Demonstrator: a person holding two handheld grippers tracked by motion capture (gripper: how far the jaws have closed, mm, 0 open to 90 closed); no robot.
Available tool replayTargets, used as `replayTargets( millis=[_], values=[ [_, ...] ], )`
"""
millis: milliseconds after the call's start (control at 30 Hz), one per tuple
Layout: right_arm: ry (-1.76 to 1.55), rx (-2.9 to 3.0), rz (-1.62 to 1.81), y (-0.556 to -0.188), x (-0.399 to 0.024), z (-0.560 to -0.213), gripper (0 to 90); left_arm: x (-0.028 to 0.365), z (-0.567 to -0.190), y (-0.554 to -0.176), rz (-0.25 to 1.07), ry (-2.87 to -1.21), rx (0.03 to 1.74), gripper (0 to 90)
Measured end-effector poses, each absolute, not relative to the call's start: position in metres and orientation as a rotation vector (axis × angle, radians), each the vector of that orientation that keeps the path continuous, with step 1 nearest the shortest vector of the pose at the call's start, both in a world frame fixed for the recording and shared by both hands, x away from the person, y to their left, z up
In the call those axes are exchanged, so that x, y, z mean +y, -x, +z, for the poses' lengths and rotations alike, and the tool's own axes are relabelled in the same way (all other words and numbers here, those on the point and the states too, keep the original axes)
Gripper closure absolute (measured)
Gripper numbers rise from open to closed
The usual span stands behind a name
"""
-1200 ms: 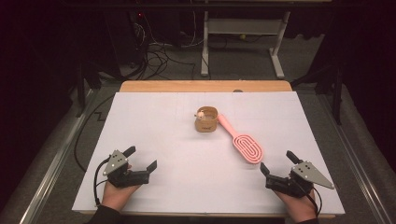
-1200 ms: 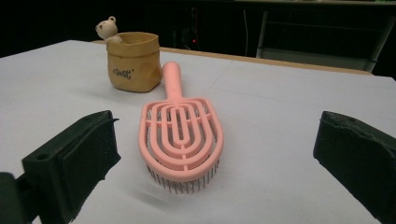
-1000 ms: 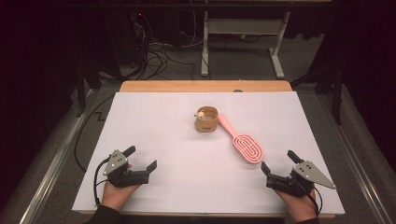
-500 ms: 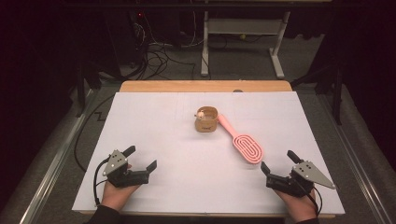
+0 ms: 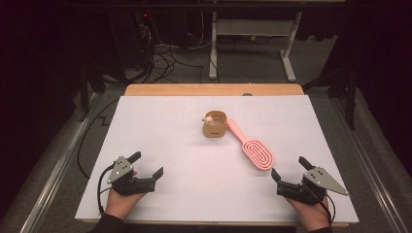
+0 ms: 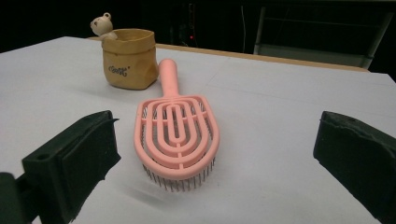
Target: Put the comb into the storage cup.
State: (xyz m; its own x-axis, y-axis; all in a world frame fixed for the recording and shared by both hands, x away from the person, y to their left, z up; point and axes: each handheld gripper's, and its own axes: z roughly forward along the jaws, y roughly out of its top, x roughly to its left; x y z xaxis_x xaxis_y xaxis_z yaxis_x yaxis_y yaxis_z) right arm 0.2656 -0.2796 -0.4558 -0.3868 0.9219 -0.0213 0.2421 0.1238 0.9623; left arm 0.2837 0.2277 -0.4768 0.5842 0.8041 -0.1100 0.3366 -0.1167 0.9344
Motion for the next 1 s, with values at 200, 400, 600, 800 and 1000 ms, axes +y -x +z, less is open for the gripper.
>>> replayTargets(
  millis=[200, 400, 600, 800, 1000],
  values=[
    [-1.135, 1.750, 1.280, -0.2656, -0.2786, -0.4553, 0.3, 0.2286, -0.4765, -0.2836, 0.523, -1.701, 0.955, 0.0],
    [-1.135, 1.777, 1.251, -0.2658, -0.2767, -0.4546, 0.2, 0.2292, -0.4764, -0.2836, 0.521, -1.695, 0.957, 0.0],
    [-1.130, 1.813, 1.229, -0.2664, -0.2747, -0.4540, 0.2, 0.2295, -0.4762, -0.2832, 0.522, -1.693, 0.955, 0.0],
    [-1.140, 1.857, 1.186, -0.2674, -0.2728, -0.4545, 0.2, 0.2292, -0.4761, -0.2832, 0.522, -1.694, 0.953, 0.0],
    [-1.151, 1.897, 1.154, -0.2686, -0.2710, -0.4547, 0.2, 0.2293, -0.4762, -0.2831, 0.521, -1.694, 0.953, 0.0]
  ],
)
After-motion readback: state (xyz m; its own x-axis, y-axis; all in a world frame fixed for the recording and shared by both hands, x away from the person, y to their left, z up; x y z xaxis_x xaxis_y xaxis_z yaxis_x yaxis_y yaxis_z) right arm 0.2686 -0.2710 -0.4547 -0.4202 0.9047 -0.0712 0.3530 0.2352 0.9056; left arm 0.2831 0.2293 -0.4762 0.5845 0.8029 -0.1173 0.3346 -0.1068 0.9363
